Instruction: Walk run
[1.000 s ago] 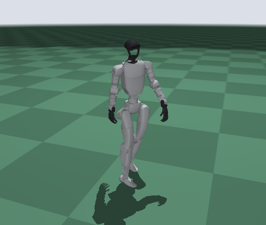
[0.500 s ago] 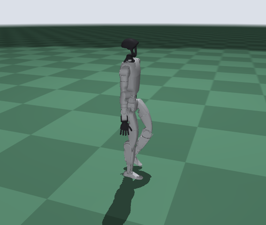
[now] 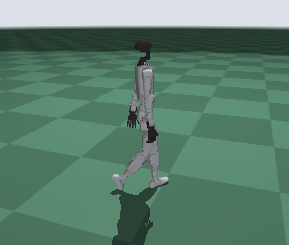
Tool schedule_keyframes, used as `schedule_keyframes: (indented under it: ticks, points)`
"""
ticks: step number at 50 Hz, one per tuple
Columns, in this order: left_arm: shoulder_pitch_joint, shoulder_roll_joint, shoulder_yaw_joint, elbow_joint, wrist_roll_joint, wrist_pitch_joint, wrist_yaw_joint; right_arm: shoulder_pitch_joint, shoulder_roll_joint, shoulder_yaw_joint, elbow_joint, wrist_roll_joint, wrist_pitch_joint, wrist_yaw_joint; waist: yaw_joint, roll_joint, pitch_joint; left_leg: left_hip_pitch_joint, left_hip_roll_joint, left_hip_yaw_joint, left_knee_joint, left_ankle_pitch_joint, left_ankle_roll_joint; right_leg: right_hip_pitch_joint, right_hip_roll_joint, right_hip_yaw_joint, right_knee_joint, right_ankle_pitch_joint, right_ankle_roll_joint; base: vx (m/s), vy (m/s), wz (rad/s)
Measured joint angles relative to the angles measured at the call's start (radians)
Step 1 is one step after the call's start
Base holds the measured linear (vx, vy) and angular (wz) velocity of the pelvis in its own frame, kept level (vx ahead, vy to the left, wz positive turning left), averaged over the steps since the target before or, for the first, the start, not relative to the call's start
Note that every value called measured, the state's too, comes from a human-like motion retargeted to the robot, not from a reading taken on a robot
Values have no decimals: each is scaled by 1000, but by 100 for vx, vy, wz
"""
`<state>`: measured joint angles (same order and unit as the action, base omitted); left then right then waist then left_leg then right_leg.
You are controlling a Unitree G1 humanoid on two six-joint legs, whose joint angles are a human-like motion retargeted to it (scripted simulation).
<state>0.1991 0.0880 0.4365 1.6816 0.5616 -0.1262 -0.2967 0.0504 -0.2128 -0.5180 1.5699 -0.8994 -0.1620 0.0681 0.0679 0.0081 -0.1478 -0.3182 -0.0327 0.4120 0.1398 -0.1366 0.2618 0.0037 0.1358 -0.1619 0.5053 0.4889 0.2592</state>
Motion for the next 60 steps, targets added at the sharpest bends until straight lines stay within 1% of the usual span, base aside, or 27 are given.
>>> schedule_keyframes:
  ticks: [2,4,8,12,15,17,18,20,22,23,25,27,30,32,33,35,37,40,43,45,47,49,53,55,57,58,60]
  points:
    - [-60,8,-37,-47,-8,-5,41,42,10,-1,22,-2,19,18,-4,37,-3,35,6,-75,-3,-13,0,-74,44,54,121,-121,-21,85,14,183]
    - [-119,9,-65,-110,7,-11,76,85,27,-4,41,15,38,8,-20,67,-8,62,2,-155,-6,-20,0,-149,50,85,198,-218,-35,74,17,204]
    - [-214,10,-150,-235,13,-74,103,164,59,8,89,83,29,-34,-73,99,-26,124,-17,-263,-21,-31,0,-250,-28,114,143,-359,-120,64,6,220]
    - [-312,26,-231,-316,8,-125,83,201,80,8,118,94,41,-7,-134,73,-25,191,-84,-370,-29,-50,0,-315,-178,137,-104,-375,-142,72,-7,196]
    - [-364,38,-253,-361,40,-146,67,196,89,9,120,73,58,8,-175,39,2,264,-141,-444,-34,-68,-1,-362,-235,227,-288,-414,-152,59,-11,147]
    - [-376,46,-260,-382,59,-159,77,185,94,10,101,55,63,3,-185,30,24,318,-147,-462,-37,-85,-16,-392,-225,307,-405,-433,-159,55,-18,82]
    - [-375,50,-263,-389,67,-164,88,180,96,11,88,48,62,-3,-189,31,34,343,-141,-465,-39,-92,-26,-401,-212,341,-463,-445,-142,74,-28,58]
    - [-366,54,-264,-386,83,-172,112,168,95,12,60,42,56,-15,-197,31,55,390,-133,-466,-34,-109,-46,-411,-210,357,-553,-477,-21,74,-29,45]
    - [-345,54,-257,-354,102,-168,131,152,90,7,40,49,56,-24,-201,33,64,426,-131,-473,-25,-115,-64,-410,-202,311,-556,-445,-52,71,-27,32]
    - [-331,53,-252,-330,111,-161,136,144,85,3,32,56,59,-27,-204,31,59,438,-133,-475,-19,-108,-77,-405,-179,355,-535,-411,-96,76,-26,45]
    - [-295,50,-245,-266,139,-138,134,134,76,-11,19,77,67,-30,-224,26,41,454,-139,-495,4,-73,-111,-403,-180,289,-478,-361,-119,76,-26,92]
    - [-251,49,-232,-192,182,-95,126,125,73,-30,14,105,70,-31,-282,54,28,445,-105,-545,72,18,-164,-386,-167,341,-439,-365,-128,75,-33,152]
    - [-174,31,-226,-83,238,-14,164,111,61,-60,26,168,72,-20,-290,87,19,394,-55,-564,229,285,-290,-356,-157,313,-380,-424,-194,88,-39,98]
    - [-141,33,-230,-15,227,11,202,87,43,-52,45,223,78,3,-287,69,11,315,-73,-559,401,441,-394,-316,-182,264,-386,-443,-237,79,-26,68]
    - [-122,36,-231,5,224,10,208,75,35,-46,52,247,82,12,-273,49,5,275,-86,-525,481,505,-428,-297,-214,189,-390,-451,-250,75,-24,58]
    - [-73,34,-226,7,232,0,200,50,25,-37,62,279,89,21,-258,18,-6,189,-46,-411,619,591,-408,-260,-195,262,-397,-483,-285,56,-21,91]
    - [-28,30,-211,-26,251,-9,175,20,18,-31,59,281,92,24,-266,15,1,89,60,-311,749,451,-304,-223,-198,191,-405,-504,-297,52,-25,139]
    - [16,25,-174,-61,271,-26,168,-13,10,-12,25,253,90,27,-193,-22,18,-30,91,-200,814,323,-206,-162,-190,167,-436,-520,-315,56,-21,38]
    - [43,20,-154,-66,248,-31,180,-22,-4,15,-24,215,70,12,-101,-46,22,-145,16,-215,714,227,-212,-110,-179,139,-467,-536,-318,59,-13,8]
    - [55,18,-136,-65,228,-26,180,-31,-16,28,-47,187,55,-3,-59,-56,29,-193,-7,-202,584,178,-181,-76,-167,108,-475,-553,-317,68,-13,49]
    - [58,12,-111,-62,203,-22,175,-50,-31,36,-58,162,51,-11,-34,-53,38,-222,0,-150,422,174,-132,-49,-142,97,-474,-575,-316,52,-12,72]
    - [59,4,-93,-53,166,-25,167,-72,-43,40,-65,141,56,-11,-20,-46,47,-233,2,-82,249,169,-111,-21,-113,68,-476,-594,-315,58,-12,71]
    - [59,-12,-68,-30,106,-35,135,-113,-51,44,-73,116,63,2,-8,-50,55,-232,-93,-87,-52,112,-75,40,-82,-17,-484,-607,-304,62,-12,47]
    - [68,-21,-54,-22,107,-37,121,-123,-43,56,-75,112,57,8,16,-77,57,-219,-105,-52,-112,88,-68,69,-90,-11,-473,-594,-293,79,-9,-39]
    - [77,-24,-40,-16,126,-35,112,-124,-26,64,-73,102,48,11,47,-110,52,-203,-88,11,-86,124,0,91,-103,16,-451,-560,-271,83,-11,-80]
    - [82,-22,-34,-13,135,-34,111,-121,-16,67,-72,96,44,10,61,-122,46,-188,-69,50,-67,131,0,102,-103,23,-442,-538,-261,100,-14,-87]
    - [91,-12,-19,3,153,-29,123,-99,11,68,-63,64,33,4,79,-141,15,-159,-51,79,-63,198,0,127,-112,2,-407,-427,-202,103,-15,-67]
